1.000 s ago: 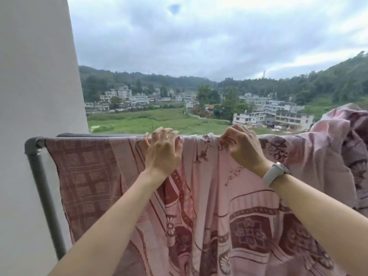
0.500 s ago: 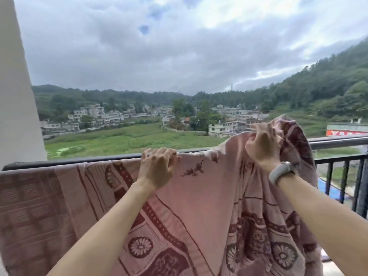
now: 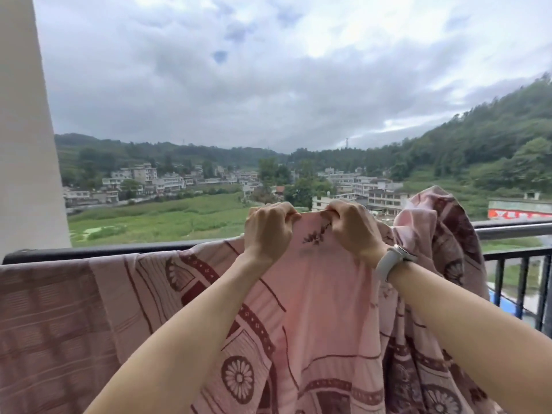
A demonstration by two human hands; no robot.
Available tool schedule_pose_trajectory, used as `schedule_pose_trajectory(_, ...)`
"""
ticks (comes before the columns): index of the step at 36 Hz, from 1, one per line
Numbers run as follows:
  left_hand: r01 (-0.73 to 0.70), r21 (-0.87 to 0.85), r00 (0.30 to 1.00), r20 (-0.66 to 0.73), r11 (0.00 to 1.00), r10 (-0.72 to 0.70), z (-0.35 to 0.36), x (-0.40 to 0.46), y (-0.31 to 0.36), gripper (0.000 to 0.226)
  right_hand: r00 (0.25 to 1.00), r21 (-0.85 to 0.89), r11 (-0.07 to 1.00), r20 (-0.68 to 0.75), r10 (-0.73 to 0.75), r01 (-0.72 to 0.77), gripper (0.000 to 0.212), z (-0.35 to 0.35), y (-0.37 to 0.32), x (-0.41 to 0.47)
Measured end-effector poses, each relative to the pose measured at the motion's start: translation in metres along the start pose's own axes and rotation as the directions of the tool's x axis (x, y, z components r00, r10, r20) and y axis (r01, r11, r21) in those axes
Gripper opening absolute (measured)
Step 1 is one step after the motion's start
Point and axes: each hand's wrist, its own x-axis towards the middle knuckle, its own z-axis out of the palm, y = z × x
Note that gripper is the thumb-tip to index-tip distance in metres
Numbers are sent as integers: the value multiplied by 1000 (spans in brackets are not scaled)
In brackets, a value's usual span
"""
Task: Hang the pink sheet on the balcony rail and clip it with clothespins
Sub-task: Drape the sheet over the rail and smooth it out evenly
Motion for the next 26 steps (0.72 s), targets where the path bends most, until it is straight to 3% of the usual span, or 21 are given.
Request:
schedule_pose_trajectory(3, -24, -67, 1000, 6, 997, 25, 18, 25, 33, 14, 990, -45, 997, -131, 52, -59, 16, -20, 24, 14)
schedule_pose_trajectory(5, -18, -107, 996, 89, 994, 27, 36, 33, 47, 16, 981, -112, 988, -171, 90, -110, 17, -27, 43, 15)
schedule_pose_trajectory(8, -18, -116, 965, 256, 993, 48, 56, 26, 47, 20, 970, -261, 934, -64, 235, -244, 17, -29, 67, 7)
schedule_pose_trajectory(11, -85, -93, 968, 227, 992, 104, 51, 2, 29, 22, 945, -327, 902, 69, 320, -282, 19, -27, 69, 0)
schedule_pose_trajectory(13, -113, -67, 980, 157, 991, 123, 34, -17, 11, 22, 965, -284, 928, 35, 260, -240, 31, -25, 53, -2)
schedule_pose_trajectory(17, -54, 113, 995, 88, 992, 44, -15, -47, -42, 24, 999, -200, 979, 27, -26, 31, 38, 4, -12, -5)
schedule_pose_trajectory(21, 142, 298, 986, 44, 944, -162, -70, -66, -107, 34, 948, 4, 961, 161, -273, 276, 32, 62, -87, -13)
schedule_pose_trajectory(23, 190, 357, 977, 27, 915, -214, -100, -77, -138, 44, 917, 72, 941, 208, -340, 332, 31, 89, -121, -20)
schedule_pose_trajectory(26, 217, 428, 970, 5, 877, -242, -142, -92, -180, 52, 912, 123, 927, 171, -372, 355, 30, 119, -164, -32)
